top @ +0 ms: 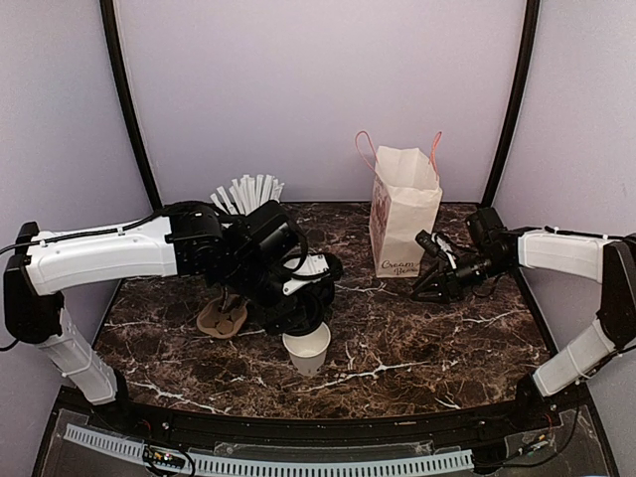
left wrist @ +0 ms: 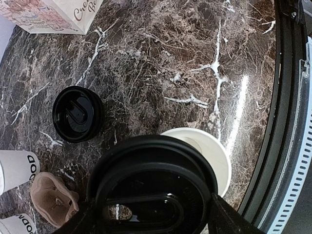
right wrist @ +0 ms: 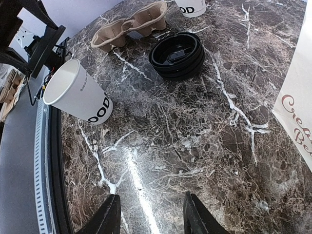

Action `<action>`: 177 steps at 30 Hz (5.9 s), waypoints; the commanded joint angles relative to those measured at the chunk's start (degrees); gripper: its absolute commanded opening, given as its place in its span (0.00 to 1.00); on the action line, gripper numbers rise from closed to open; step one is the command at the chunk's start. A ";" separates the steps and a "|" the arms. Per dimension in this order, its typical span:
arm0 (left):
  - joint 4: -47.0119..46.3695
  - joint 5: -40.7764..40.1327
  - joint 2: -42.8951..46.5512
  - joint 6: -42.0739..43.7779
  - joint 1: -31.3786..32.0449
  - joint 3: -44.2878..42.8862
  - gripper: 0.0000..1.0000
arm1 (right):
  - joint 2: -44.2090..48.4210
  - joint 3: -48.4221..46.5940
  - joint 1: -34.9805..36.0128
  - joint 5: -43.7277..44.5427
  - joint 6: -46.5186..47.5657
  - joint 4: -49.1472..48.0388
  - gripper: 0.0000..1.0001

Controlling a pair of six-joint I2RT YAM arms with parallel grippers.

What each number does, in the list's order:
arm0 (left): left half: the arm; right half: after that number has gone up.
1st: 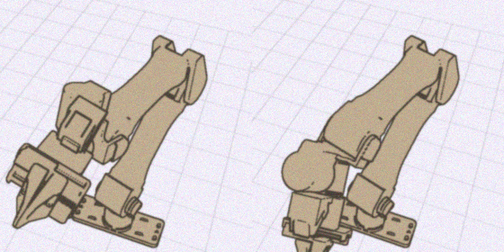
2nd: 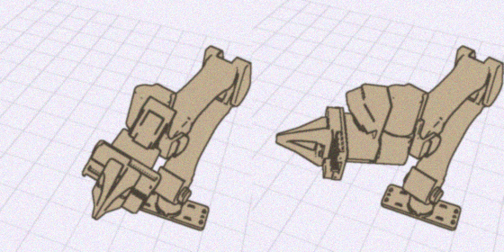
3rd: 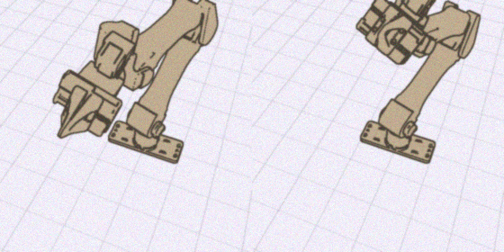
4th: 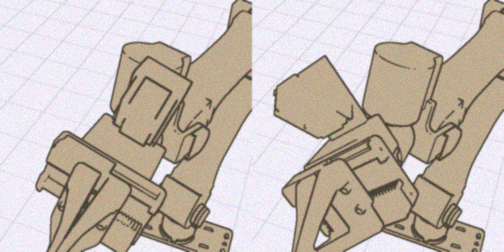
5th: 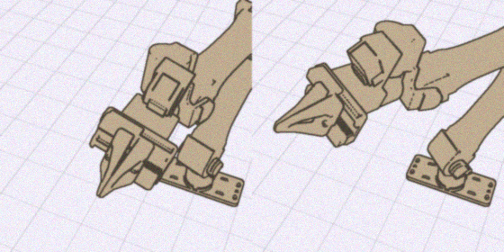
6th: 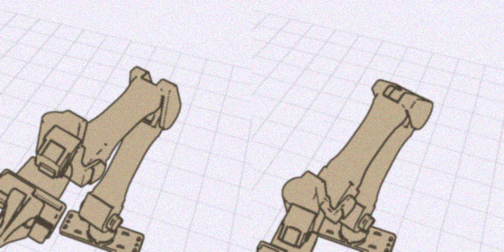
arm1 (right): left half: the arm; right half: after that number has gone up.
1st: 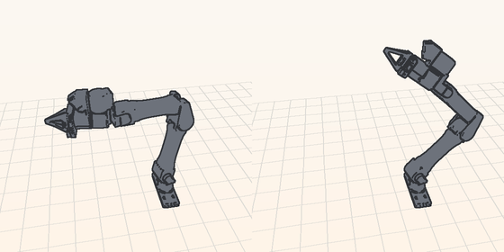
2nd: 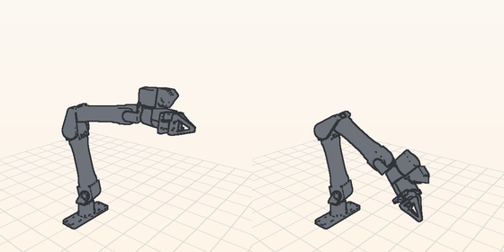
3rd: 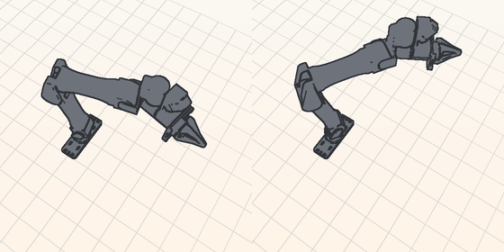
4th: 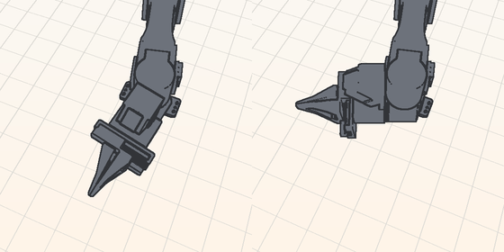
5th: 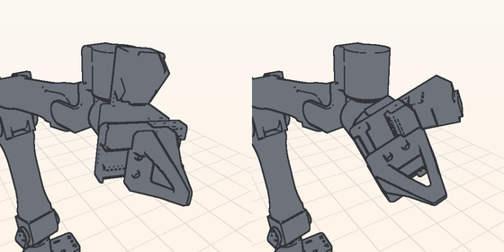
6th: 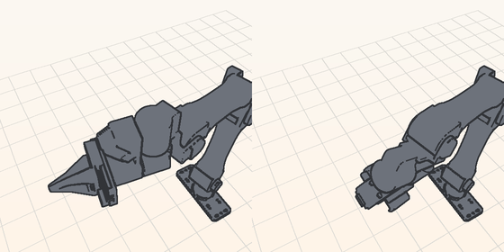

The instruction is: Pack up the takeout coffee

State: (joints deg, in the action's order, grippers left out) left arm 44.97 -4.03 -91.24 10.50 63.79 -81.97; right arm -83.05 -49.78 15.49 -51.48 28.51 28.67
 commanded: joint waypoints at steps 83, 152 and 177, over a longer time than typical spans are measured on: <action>1.52 12.25 -8.04 -2.18 -2.12 -0.93 0.69 | -2.41 -0.58 0.20 -0.46 4.62 3.19 0.45; 3.51 11.08 -7.11 -0.66 -1.17 -2.10 0.70 | -2.71 -0.71 0.33 -1.03 5.33 4.03 0.45; 0.35 13.55 -8.72 -1.05 -0.43 -1.37 0.70 | -2.82 -0.85 0.33 -0.90 5.60 4.32 0.45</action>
State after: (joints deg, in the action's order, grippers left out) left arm 46.15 7.94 -99.48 9.82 63.02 -84.31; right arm -85.30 -49.80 15.51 -51.62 33.61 32.01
